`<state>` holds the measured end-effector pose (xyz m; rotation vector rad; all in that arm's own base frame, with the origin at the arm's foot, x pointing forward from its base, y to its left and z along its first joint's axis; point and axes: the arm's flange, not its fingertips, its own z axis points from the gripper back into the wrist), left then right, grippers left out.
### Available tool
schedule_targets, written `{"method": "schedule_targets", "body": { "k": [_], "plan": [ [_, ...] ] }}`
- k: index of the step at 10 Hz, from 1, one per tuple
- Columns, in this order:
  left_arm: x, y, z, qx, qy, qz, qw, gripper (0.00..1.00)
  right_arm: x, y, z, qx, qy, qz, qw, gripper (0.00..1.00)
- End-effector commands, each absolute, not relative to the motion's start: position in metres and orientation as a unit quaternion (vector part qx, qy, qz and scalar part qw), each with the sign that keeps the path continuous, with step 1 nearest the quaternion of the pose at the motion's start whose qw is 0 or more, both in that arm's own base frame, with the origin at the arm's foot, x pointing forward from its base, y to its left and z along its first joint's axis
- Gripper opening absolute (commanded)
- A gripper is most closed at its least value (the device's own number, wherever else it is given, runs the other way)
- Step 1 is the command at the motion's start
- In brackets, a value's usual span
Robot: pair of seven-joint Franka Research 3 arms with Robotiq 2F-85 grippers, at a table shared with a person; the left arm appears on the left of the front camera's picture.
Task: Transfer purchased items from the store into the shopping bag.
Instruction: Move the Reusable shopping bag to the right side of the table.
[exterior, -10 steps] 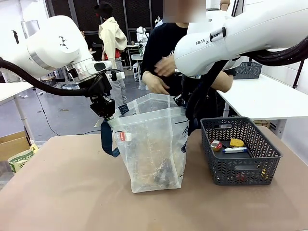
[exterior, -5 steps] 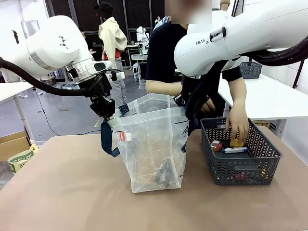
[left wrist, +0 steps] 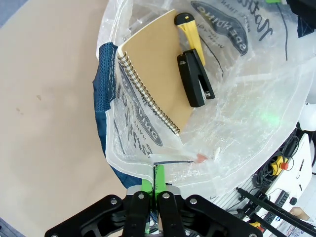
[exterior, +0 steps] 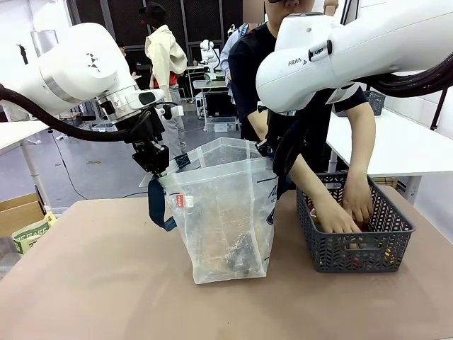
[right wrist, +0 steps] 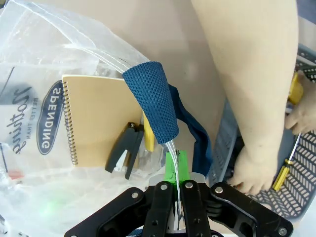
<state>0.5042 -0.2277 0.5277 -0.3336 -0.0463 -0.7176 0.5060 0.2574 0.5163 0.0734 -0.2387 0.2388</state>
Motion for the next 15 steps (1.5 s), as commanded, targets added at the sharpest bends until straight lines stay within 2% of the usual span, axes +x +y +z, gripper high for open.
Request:
{"method": "schedule_targets", "body": {
  "k": [1,15],
  "plan": [
    [0.5021,-0.226,0.5262,-0.167,-0.03,-0.347,0.922,0.0,0.5037,0.2557,0.5135,0.035,-0.118,0.115,0.986,0.0],
    [0.5021,-0.226,0.5262,-0.167,-0.03,-0.347,0.922,0.0,0.5037,0.2557,0.5135,0.035,-0.118,0.115,0.986,0.0]
  ]
}}
